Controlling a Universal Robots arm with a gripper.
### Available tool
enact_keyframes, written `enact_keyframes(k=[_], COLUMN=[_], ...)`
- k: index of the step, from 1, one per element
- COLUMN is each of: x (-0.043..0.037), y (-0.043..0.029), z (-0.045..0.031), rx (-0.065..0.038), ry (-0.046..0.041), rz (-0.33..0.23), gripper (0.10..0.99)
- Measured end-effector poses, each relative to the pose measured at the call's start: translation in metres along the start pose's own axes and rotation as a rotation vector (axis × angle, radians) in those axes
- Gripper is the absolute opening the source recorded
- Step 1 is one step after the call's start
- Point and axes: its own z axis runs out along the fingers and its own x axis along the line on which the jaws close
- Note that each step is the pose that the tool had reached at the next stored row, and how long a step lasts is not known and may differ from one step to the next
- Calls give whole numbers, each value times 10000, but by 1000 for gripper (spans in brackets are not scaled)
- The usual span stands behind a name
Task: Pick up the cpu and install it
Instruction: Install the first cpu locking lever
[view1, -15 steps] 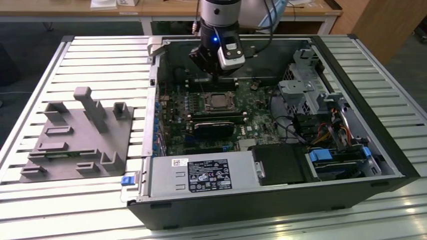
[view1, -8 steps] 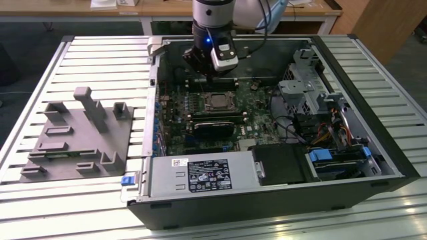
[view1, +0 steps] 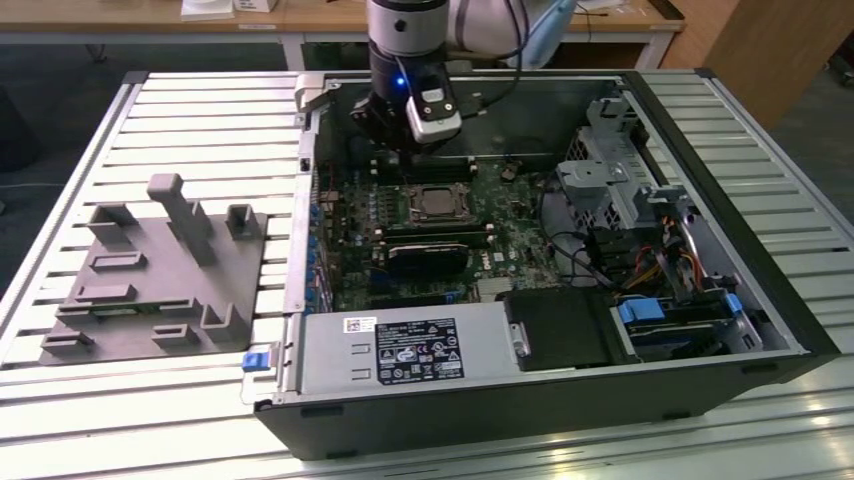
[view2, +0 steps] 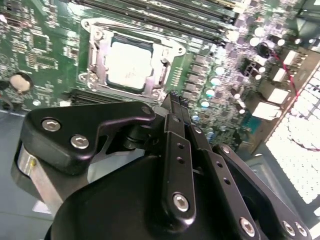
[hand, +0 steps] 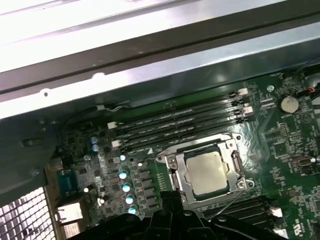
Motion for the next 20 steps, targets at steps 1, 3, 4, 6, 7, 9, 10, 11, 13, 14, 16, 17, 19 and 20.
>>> enact_keyframes(k=[1,3,4,6,7,9,10,11,13,14,16,17,19,20], x=[15,46,56,59,60,59,62,76,133,158,194,207,231,243], y=[3,21,28,32,32,32,31,27,11,6,14,22,64,82], z=[1,5,8,12,14,19,24,29,34,35,37,38,45,50], rx=[0,1,1,-1,-1,-2,-3,-3,-3,-3,-4,-3,-4,-3], ry=[0,3,4,14,21,36,42,45,47,47,47,48,49,50], rz=[-9,-48,-82,-307,-484,-843,-990,-1042,-1071,-1076,-1086,-1098,-1126,-1142], gripper=[106,106,106,106,106,106,106,106,106,106,106,106,106,106])
